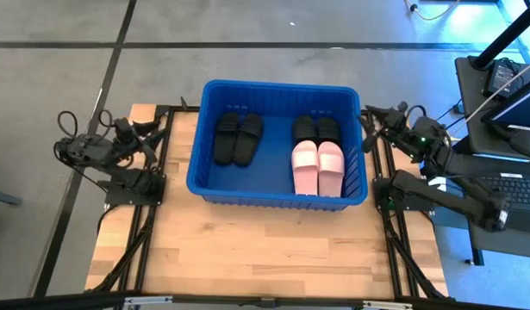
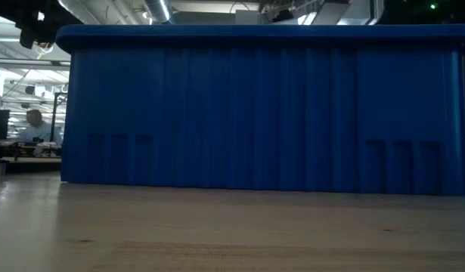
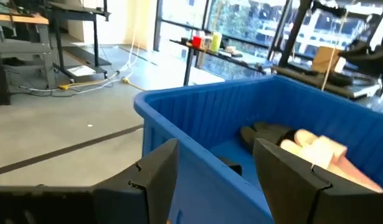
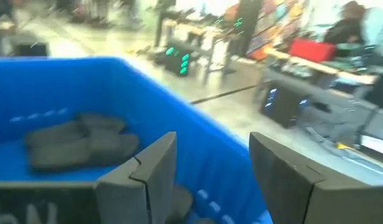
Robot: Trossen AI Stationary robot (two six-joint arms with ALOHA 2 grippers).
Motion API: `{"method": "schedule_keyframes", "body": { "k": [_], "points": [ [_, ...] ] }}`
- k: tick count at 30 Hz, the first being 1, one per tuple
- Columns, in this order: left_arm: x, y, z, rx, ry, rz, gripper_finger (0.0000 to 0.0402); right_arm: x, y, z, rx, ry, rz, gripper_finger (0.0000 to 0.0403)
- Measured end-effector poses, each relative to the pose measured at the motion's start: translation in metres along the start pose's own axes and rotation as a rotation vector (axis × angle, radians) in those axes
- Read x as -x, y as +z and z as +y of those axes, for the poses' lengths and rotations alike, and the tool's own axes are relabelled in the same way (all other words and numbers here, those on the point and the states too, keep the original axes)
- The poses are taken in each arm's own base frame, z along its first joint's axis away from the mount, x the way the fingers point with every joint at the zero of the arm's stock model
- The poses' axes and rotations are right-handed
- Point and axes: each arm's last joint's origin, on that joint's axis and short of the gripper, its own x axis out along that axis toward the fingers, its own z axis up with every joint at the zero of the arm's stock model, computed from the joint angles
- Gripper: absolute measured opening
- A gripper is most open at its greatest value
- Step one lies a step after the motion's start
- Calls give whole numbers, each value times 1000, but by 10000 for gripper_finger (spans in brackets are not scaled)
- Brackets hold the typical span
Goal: Pick and place slides into bin
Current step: Return to Home Position
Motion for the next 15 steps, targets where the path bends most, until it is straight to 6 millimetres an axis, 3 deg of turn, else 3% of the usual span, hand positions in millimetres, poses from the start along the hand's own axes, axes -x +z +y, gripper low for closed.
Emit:
{"method": "schedule_keyframes", "body": {
  "k": [15],
  "points": [
    [3,1,7,29,50,-41,202,13,-60,-8,-51,-246,-34,202]
  ]
}}
